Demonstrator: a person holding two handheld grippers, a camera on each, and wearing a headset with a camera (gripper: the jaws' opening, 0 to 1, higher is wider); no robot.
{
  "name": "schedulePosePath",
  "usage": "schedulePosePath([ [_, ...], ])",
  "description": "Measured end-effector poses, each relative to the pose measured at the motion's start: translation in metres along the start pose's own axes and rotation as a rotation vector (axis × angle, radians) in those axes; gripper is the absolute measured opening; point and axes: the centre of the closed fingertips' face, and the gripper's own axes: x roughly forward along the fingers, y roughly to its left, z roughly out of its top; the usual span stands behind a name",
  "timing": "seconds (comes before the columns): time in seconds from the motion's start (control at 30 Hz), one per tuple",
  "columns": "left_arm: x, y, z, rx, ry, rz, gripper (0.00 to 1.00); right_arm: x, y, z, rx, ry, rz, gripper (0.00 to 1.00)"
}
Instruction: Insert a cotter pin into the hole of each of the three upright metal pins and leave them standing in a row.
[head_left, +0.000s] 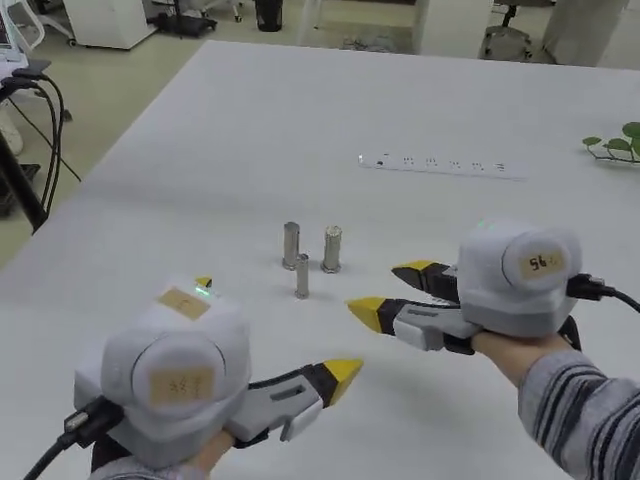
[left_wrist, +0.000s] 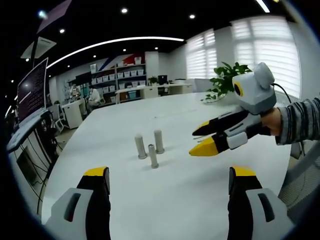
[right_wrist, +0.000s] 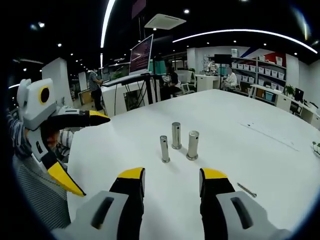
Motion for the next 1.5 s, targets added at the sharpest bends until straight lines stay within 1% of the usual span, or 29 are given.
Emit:
schedulePosePath([
  [0.1,0.000,-0.001,0.001,0.004,-0.002,-0.004,0.98,0.014,0.005,0.002,-0.005,-0.006,0.036,0.37],
  [0.27,0.000,0.000,0.001,-0.003,-0.004,-0.003,0.98,0.034,0.008,0.007,-0.001,-0.026,0.061,0.35],
  [0.4,0.000,0.001,0.001,-0.004,-0.005,-0.003,0.98,0.050,0.010,0.009,0.002,-0.037,0.085,0.32],
  [0.5,-0.001,0.001,0.001,-0.003,-0.005,-0.003,0.98,0.060,0.012,0.009,0.019,-0.049,0.101,0.30],
  [0.57,0.000,0.001,0.000,-0.006,-0.001,-0.004,0.98,0.068,0.014,0.008,0.014,-0.049,0.109,0.29],
  [0.67,0.000,0.001,0.000,-0.013,0.002,-0.005,0.97,0.076,0.016,0.006,0.016,-0.051,0.123,0.26],
  [0.73,0.000,0.001,0.000,-0.013,0.001,-0.003,0.97,0.079,0.017,0.006,0.021,-0.055,0.129,0.24],
  [0.93,0.000,0.001,-0.002,-0.020,0.008,-0.001,0.96,0.088,0.023,0.008,-0.005,-0.062,0.139,0.17],
  [1.07,0.000,0.002,-0.003,-0.021,0.013,-0.001,0.96,0.092,0.024,0.008,-0.005,-0.064,0.146,0.12],
  [1.2,0.000,0.003,-0.004,-0.020,0.016,0.003,0.95,0.094,0.020,0.007,-0.018,-0.068,0.140,0.08],
  [1.3,0.000,0.003,-0.005,-0.021,0.020,0.004,0.95,0.095,0.020,0.008,-0.011,-0.067,0.136,0.06],
  [1.5,0.000,0.003,-0.006,-0.023,0.026,0.004,0.95,0.095,0.018,0.008,-0.025,-0.068,0.133,0.05],
])
